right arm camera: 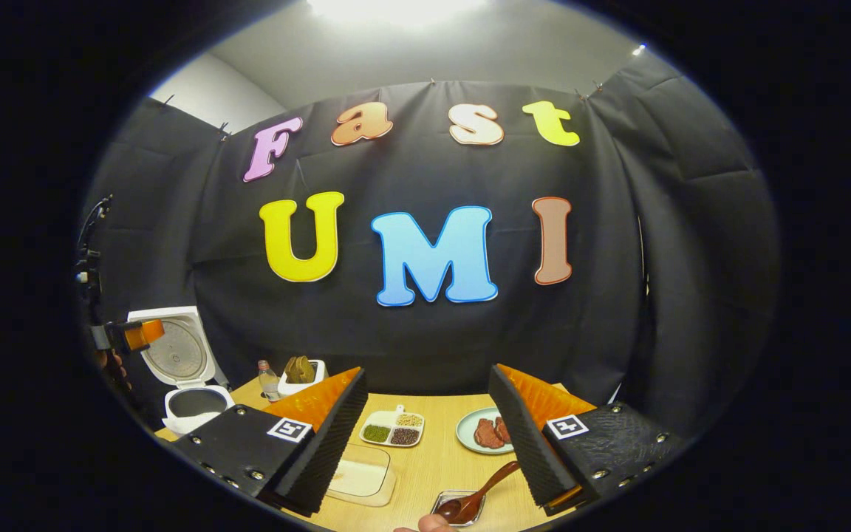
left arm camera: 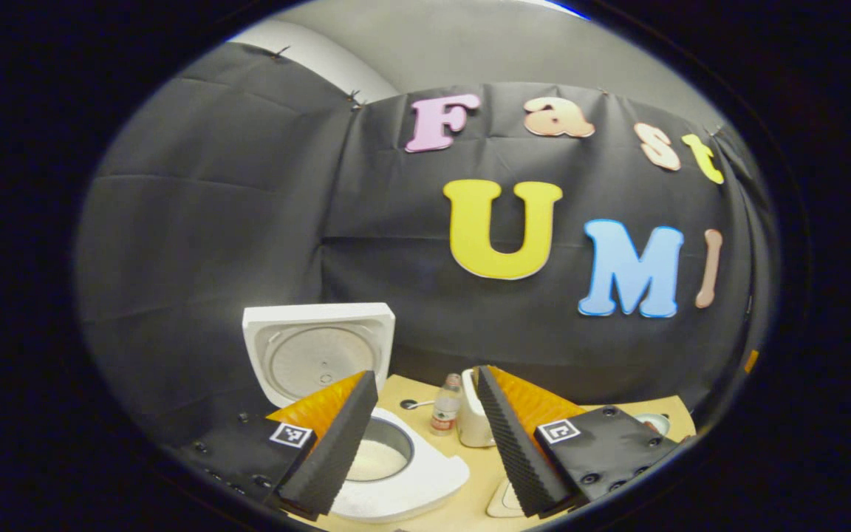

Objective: Close the left gripper, press the button to open the rice cooker; take a wooden spoon from the chopstick holder with the right hand, scoop a spoonful of rice and pour it into the rice cooker, then put the wooden spoon back into the chopstick holder.

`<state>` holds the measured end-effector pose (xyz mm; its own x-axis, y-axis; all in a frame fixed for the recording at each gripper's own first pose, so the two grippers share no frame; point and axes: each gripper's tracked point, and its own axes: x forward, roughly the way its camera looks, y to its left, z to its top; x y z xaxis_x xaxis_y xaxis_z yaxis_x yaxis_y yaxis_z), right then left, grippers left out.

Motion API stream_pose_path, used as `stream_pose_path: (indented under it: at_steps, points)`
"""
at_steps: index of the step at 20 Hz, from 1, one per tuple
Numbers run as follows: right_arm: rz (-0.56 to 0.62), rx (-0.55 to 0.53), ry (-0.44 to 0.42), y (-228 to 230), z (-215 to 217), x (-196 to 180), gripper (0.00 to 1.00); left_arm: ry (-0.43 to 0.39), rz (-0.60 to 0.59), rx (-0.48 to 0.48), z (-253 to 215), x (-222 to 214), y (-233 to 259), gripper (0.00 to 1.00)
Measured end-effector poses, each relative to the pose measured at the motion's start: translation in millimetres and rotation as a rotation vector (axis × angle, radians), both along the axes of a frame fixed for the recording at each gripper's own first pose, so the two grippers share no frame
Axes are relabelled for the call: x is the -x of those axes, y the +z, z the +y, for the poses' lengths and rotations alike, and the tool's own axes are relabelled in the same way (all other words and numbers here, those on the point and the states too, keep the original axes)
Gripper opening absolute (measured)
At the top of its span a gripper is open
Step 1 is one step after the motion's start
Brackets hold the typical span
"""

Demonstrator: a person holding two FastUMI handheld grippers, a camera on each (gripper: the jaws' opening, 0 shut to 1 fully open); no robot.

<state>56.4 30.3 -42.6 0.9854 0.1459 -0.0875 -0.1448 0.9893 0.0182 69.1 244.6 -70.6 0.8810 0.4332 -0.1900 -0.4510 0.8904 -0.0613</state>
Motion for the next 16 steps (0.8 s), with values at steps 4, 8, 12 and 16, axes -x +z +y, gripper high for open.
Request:
stream_pose_path:
  at_steps: [4, 8, 12, 16]
  points:
    - [0.029, -0.021, -0.006, -7.1, -7.5, -10.5, 1.0, 0.089, 0.015, 0.023, 47.9, -31.6, 3.3, 0.95]
    - [0.042, -0.03, -0.016, -9.2, -17.4, -22.2, 1.0, 0.209, 0.039, -0.022, 102.5, -63.4, 12.9, 0.95]
    - [0.079, -0.017, -0.013, -22.4, -26.2, -31.6, 1.0, 0.308, 0.063, -0.024, 147.2, -91.5, 15.7, 0.94]
    - [0.107, -0.022, -0.027, -27.9, -36.7, -41.8, 0.99, 0.384, 0.108, -0.047, 194.3, -119.3, 18.7, 0.95]
